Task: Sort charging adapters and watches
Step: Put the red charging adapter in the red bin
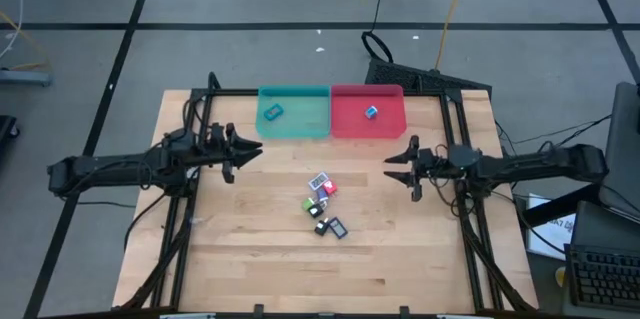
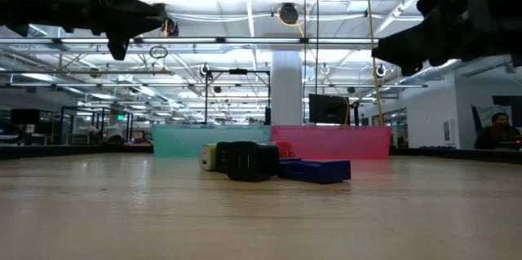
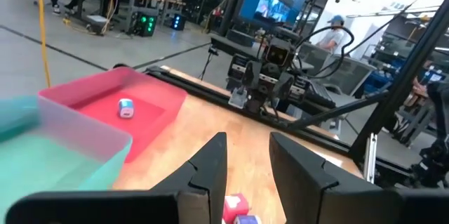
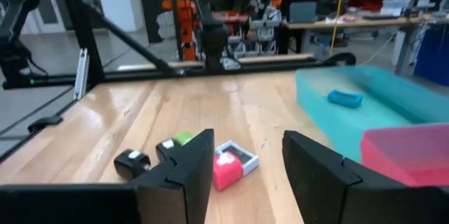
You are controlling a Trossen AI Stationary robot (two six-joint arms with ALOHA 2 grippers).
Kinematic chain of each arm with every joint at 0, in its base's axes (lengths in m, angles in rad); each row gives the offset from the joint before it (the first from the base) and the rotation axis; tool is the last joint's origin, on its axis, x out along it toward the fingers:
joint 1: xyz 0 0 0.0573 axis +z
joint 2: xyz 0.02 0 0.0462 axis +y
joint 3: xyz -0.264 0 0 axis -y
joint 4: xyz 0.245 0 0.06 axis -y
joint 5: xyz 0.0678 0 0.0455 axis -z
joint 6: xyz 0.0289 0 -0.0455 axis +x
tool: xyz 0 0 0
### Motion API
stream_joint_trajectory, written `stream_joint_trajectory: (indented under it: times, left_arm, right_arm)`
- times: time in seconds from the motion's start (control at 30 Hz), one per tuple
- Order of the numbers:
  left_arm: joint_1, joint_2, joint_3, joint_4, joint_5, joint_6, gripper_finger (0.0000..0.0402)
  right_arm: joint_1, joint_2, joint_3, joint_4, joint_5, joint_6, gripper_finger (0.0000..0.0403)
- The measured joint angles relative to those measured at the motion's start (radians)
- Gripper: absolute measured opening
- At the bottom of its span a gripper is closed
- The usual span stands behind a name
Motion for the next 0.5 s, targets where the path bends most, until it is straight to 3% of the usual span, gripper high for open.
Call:
stream_joint_trajectory:
  times: [0.27, 0.5]
  left_arm:
    - [0.0, -0.134, 0.0, -0.14, -0.031, -0.004, 0.0108]
    - [0.0, -0.151, 0.0, -0.148, -0.049, -0.007, 0.0108]
  right_arm:
    - [0.037, 0.228, 0.02, 0.118, 0.064, -0.02, 0.0182]
    - [0.088, 0.471, 0.192, 0.111, 0.159, 0.062, 0.0236]
